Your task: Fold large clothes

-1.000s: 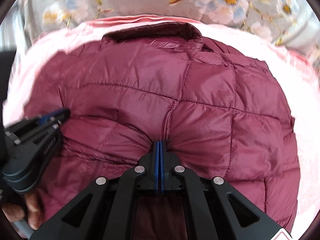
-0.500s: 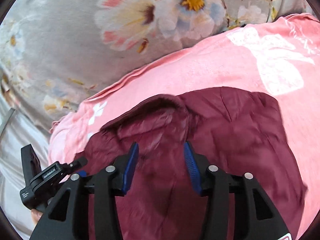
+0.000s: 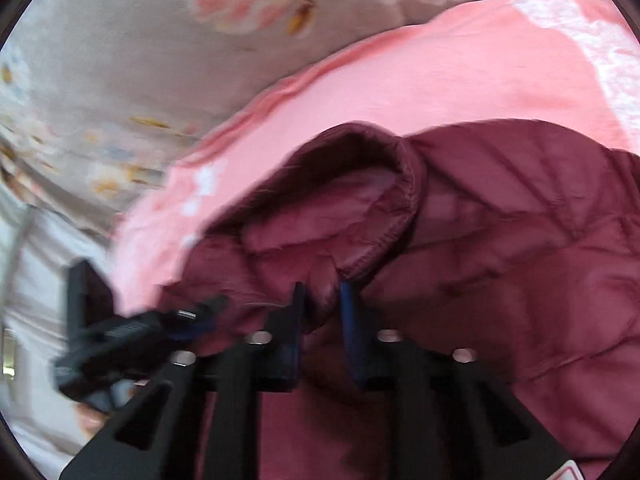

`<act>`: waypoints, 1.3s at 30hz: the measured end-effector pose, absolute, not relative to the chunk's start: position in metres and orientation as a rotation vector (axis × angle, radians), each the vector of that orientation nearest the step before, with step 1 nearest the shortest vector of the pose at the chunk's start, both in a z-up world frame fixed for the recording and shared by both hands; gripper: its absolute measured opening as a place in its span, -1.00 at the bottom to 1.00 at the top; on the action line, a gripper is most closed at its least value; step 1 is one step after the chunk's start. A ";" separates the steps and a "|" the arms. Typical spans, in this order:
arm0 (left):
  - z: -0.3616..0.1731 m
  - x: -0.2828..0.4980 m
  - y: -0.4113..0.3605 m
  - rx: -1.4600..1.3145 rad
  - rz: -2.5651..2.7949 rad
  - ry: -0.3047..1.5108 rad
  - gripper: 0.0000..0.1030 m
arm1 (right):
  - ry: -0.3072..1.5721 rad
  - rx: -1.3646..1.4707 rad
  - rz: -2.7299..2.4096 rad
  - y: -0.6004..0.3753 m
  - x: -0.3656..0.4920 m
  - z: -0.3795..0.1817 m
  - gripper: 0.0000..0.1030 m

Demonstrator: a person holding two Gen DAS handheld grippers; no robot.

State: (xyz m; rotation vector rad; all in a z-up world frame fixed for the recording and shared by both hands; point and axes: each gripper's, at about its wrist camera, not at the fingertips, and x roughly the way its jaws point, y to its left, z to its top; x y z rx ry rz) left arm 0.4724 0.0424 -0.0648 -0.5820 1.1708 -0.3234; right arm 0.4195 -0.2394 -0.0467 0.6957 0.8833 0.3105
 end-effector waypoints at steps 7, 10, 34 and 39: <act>-0.046 0.452 0.048 -0.432 -0.311 1.060 -0.88 | 0.883 0.599 0.205 -0.256 0.398 -0.056 -0.84; -0.070 0.452 0.045 -0.380 -0.279 1.088 -0.88 | 0.932 0.586 0.164 -0.261 0.399 -0.081 -0.85; -0.053 0.441 -0.004 -0.089 -0.176 0.926 -0.73 | 0.929 0.236 0.064 -0.216 0.397 -0.068 -1.00; -0.084 0.431 -0.004 -0.060 -0.161 0.931 -0.74 | 0.922 0.224 0.065 -0.217 0.395 -0.081 -1.00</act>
